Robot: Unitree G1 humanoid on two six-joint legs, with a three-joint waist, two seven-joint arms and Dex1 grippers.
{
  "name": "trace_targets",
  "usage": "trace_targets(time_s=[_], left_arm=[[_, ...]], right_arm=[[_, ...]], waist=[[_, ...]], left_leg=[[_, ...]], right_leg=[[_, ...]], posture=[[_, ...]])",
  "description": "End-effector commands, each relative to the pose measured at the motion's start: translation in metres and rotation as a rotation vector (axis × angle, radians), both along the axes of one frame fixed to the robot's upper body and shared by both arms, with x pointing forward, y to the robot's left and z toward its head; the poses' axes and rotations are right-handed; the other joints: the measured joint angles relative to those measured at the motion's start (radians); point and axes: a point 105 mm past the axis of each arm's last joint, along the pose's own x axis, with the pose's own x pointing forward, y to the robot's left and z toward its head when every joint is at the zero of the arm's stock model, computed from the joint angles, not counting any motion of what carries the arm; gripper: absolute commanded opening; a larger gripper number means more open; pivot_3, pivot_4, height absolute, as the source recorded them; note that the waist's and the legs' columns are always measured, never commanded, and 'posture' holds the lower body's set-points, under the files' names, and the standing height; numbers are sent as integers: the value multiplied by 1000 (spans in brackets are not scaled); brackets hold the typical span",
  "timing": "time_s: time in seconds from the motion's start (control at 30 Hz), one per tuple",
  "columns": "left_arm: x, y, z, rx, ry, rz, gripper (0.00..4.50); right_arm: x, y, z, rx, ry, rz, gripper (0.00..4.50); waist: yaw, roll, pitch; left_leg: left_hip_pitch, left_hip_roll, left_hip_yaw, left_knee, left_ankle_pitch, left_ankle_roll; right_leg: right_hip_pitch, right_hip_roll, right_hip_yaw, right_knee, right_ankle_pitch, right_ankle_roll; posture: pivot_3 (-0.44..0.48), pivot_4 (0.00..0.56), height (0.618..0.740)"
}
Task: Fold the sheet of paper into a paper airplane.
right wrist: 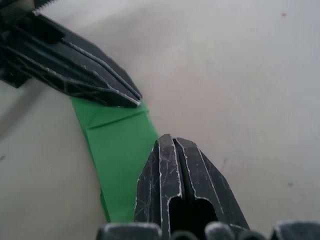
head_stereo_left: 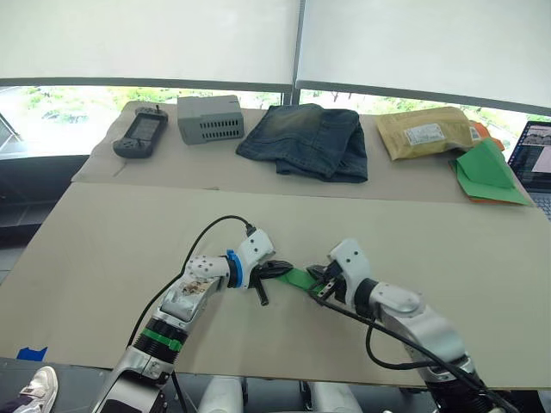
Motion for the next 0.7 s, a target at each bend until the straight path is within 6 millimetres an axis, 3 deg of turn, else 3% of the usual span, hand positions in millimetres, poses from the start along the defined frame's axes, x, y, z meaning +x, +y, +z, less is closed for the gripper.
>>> trace_targets(time_s=[0.03, 0.23, 0.37, 0.53, 0.7], left_arm=[[-10, 5, -28, 72, 92, 7, 0], [-11, 5, -28, 75, 93, -6, 0], [-10, 5, -27, 77, 93, -8, 0], [-11, 7, -27, 77, 93, -3, 0], [-10, 9, -26, 72, 89, 13, 0]], right_arm=[[-5, -8, -9, -23, 21, -33, 47], [-27, -44, -18, -77, 63, -61, 47], [-22, -55, -5, -70, 2, -77, 47], [-15, -28, 33, 49, -121, 48, 47], [-13, -9, 27, 27, -92, 118, 47]], waist=[[1, 0, 0], [3, -1, -2], [1, -2, -2], [-2, -1, -2], [-1, -1, -2]], left_leg=[[0, 0, 0, 0, 0, 0], [0, 0, 0, 0, 0, 0], [1, 0, 0, 0, 0, 0], [1, 0, 0, 0, 0, 0], [0, 0, 0, 0, 0, 0]], right_leg=[[0, 0, 0, 0, 0, 0], [0, 0, -1, 0, -1, 0], [1, 1, -1, 0, -2, -2], [0, 1, 0, 1, -2, -2], [-1, 2, -1, 1, -1, 0]], posture=[[0, 150, 740], [0, 150, 740], [0, 150, 740], [0, 150, 740], [0, 150, 740]])
